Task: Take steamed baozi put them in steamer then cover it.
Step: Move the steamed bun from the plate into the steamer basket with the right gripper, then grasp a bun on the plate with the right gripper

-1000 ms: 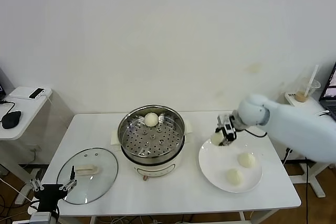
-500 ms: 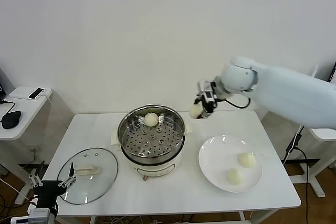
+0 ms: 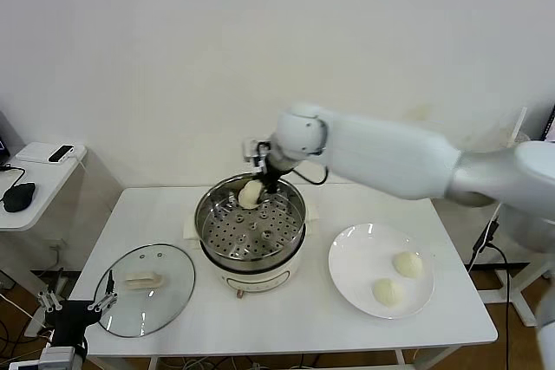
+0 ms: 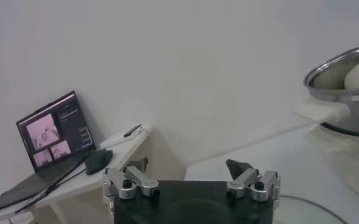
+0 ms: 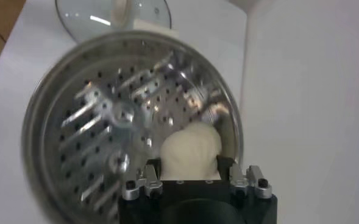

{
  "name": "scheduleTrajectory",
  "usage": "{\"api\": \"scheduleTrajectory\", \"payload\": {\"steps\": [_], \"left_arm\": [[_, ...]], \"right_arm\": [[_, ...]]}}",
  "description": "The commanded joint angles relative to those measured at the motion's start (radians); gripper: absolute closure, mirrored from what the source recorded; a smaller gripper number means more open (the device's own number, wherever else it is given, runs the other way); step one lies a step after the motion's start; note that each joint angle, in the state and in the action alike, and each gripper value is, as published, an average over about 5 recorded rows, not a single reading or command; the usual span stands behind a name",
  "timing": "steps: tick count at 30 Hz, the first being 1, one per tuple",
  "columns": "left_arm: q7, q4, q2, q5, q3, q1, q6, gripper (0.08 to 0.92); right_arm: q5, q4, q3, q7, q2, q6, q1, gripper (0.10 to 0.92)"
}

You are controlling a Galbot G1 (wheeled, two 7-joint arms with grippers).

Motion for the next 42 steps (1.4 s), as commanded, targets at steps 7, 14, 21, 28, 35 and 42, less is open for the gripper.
{"api": "scheduleTrajectory", "payload": {"steps": [7, 14, 21, 28, 35, 42], "left_arm": [[-0.001, 0.002, -0.008, 0.008, -0.001, -0.001, -0.003, 0.177], [-0.001, 0.002, -0.008, 0.008, -0.002, -0.003, -0.004, 0.177], [-0.002, 0.005, -0.008, 0.008, 0.001, -0.007, -0.004, 0.177], [-0.002, 0.005, -0.007, 0.008, 0.004, -0.008, -0.004, 0.177], [-0.002, 0.001, -0.007, 0.007, 0.004, -0.007, -0.004, 0.177], [0.0, -0.009, -0.005, 0.004, 0.004, 0.0, -0.002, 0.177]], "right_arm": [[-0.032, -0.187, 0.025, 0.028, 0.192, -0.013, -0.119, 0.448], [-0.051, -0.221, 0.022, 0.029, 0.21, -0.009, -0.132, 0.447], [-0.051, -0.218, 0.015, 0.018, 0.205, -0.008, -0.134, 0.416], [-0.034, -0.173, 0.024, -0.011, 0.158, -0.003, -0.095, 0.241], [-0.043, -0.038, 0.011, -0.095, 0.018, 0.018, 0.01, 0.203], [-0.073, 0.127, -0.016, -0.199, -0.196, 0.071, 0.146, 0.203]]}}
